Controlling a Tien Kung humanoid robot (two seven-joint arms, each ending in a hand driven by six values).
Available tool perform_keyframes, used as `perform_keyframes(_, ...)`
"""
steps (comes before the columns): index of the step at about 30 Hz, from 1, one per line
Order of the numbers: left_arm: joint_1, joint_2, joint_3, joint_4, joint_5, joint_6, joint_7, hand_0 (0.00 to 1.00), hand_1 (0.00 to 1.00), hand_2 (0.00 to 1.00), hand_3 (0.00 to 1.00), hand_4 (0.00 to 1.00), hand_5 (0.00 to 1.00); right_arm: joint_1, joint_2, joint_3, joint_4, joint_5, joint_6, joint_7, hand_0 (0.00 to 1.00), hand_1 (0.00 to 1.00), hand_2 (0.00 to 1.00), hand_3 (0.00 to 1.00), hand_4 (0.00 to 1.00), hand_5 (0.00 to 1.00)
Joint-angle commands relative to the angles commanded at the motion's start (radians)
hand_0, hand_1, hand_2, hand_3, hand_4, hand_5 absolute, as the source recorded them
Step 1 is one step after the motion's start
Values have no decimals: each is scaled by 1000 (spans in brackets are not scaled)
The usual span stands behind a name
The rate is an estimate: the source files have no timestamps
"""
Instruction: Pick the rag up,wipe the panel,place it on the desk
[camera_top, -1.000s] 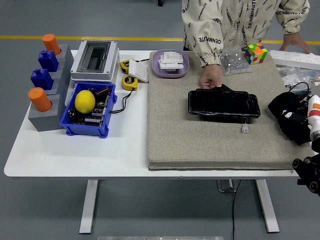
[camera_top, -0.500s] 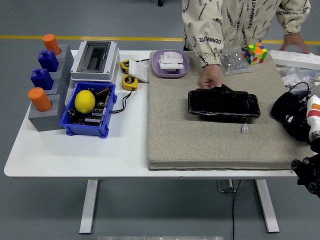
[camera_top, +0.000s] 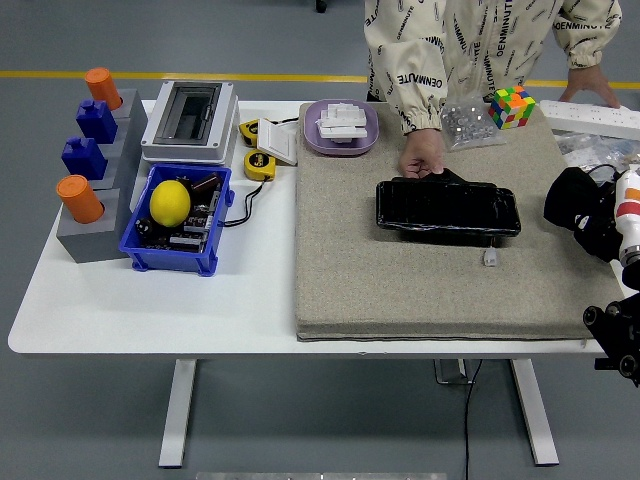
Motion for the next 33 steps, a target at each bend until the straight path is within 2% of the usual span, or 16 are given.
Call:
perform_keyframes(7,2,3,-10,0,7,1,0,603,636,637,562,631,447,22,5,-8,34,-11,0,-16,276,355,372,376,916,85)
perform_keyframes(15,4,6,-16,-1,11,1,0,603,637,636,562,631,447,33,43,-29,69,-7,0,-36,277,356,372,377,916,83)
perform_keyframes(33,5,9,-18,0,14,1,0,604,636,637,563,631,447,53,119,-177,86,18,0,-65,277,356,372,375,913,80)
